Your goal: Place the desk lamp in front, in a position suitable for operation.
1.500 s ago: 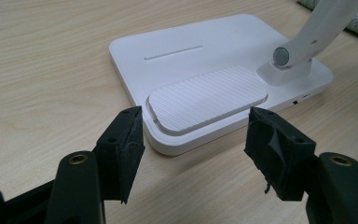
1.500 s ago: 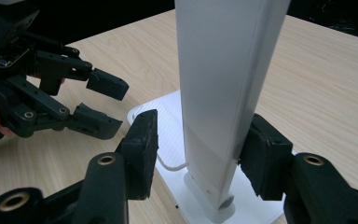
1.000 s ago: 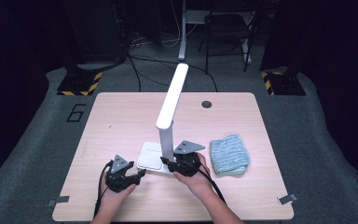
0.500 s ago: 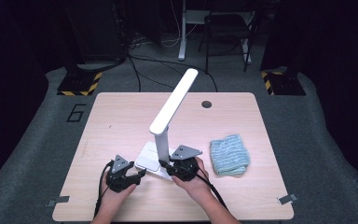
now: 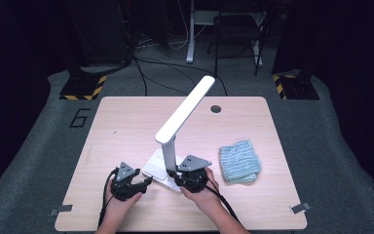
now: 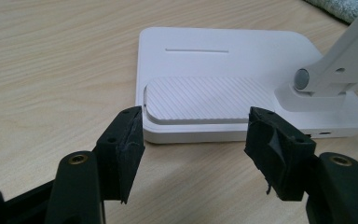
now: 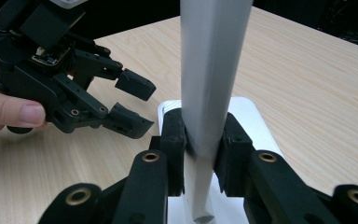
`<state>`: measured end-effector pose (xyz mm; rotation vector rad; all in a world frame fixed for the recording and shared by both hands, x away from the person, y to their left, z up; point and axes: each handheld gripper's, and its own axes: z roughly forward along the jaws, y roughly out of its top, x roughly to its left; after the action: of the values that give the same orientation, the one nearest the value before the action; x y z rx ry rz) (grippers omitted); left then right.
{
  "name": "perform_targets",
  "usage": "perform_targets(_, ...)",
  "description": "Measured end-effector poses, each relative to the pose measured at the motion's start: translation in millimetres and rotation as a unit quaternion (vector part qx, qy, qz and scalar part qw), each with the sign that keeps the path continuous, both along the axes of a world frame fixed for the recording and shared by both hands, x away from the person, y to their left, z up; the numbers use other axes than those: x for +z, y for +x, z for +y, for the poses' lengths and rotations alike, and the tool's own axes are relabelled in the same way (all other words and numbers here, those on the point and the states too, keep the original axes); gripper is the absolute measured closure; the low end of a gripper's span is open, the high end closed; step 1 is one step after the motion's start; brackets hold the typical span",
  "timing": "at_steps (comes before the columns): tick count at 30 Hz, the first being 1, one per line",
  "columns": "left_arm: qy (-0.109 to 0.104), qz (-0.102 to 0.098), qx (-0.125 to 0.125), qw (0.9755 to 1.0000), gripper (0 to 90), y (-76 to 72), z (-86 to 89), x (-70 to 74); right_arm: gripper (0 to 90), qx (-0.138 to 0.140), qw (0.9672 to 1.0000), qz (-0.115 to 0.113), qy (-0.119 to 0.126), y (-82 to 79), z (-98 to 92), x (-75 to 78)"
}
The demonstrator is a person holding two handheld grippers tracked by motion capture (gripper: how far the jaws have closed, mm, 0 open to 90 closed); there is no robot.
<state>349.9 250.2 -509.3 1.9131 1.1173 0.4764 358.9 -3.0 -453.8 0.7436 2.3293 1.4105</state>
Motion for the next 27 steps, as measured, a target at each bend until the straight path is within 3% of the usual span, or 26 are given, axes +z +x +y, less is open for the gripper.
perform_targets(7,-0.002,0.000,0.001,1.0000,36.8,-0.5,0.3,0.6,72.9,-0.014,0.9999,-0.004,-0.003,-9.2,1.9,0.2)
perform_targets(8,-0.003,-0.001,0.002,1.0000,36.8,-0.7,0.2,0.7,68.7,-0.005,1.0000,-0.003,0.001,-11.9,3.0,-0.1)
perform_targets(21,-0.011,-0.009,0.000,0.9999,38.0,-3.4,0.6,5.7,62.5,0.020,0.9996,-0.018,0.004,-31.7,6.0,-2.3)
perform_targets(27,-0.010,-0.016,0.003,0.9998,37.9,-6.2,1.8,10.9,60.2,0.030,0.9994,-0.006,0.019,-35.4,9.1,-2.4)
